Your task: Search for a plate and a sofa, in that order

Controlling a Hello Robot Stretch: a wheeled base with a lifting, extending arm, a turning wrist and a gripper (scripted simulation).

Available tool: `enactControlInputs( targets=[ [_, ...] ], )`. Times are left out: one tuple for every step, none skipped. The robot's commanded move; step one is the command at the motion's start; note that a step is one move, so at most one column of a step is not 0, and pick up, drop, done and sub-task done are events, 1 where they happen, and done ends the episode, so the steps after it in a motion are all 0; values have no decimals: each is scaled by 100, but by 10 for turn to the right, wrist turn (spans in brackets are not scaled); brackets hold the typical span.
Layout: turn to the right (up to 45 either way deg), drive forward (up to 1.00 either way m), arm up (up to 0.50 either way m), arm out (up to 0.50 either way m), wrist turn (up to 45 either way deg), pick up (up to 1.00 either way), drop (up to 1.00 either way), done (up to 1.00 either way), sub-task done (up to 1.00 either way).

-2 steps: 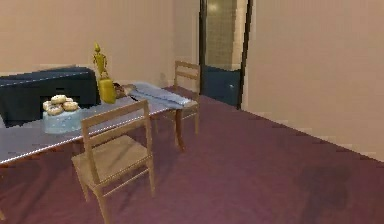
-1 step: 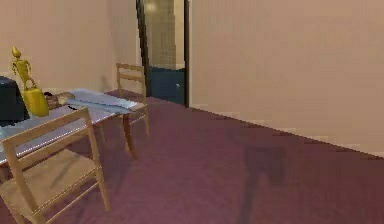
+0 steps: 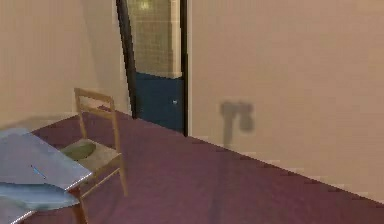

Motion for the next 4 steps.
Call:
enactControlInputs(
  targets=[
    [0, 65, 0, 0, 0, 0, 0, 0, 0],
    [-450, 0, 0, 0, 0, 0, 0, 0, 0],
    [0, 0, 0, 0, 0, 0, 0, 0, 100],
    [360, 0, 0, 0, 0, 0, 0, 0, 0]
  ],
)
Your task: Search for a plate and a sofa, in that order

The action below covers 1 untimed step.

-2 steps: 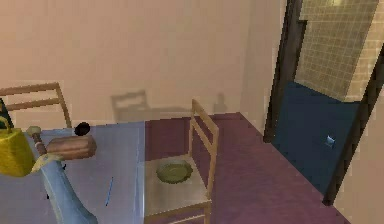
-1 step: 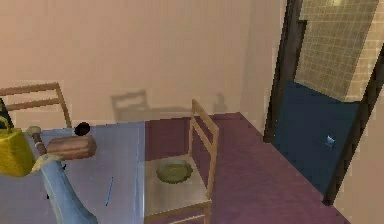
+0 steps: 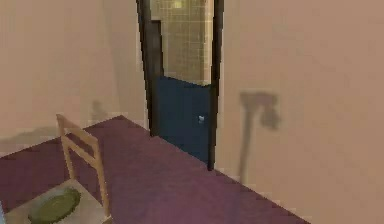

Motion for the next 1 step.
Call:
enactControlInputs(
  targets=[
    [0, 100, 0, 0, 0, 0, 0, 0, 0]
  ],
)
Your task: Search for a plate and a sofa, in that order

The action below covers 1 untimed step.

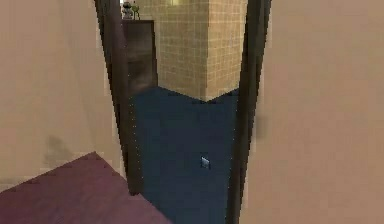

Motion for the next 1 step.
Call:
enactControlInputs(
  targets=[
    [180, 0, 0, 0, 0, 0, 0, 0, 0]
  ],
)
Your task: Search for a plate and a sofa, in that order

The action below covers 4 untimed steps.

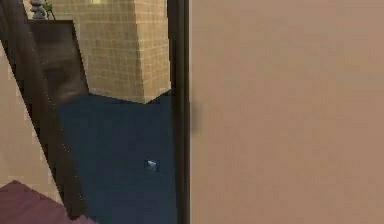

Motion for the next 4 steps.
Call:
enactControlInputs(
  targets=[
    [0, 15, 0, 0, 0, 0, 0, 0, 0],
    [-450, 0, 0, 0, 0, 0, 0, 0, 0],
    [-150, 0, 0, 0, 0, 0, 0, 0, 0],
    [0, 60, 0, 0, 0, 0, 0, 0, 0]
  ],
)
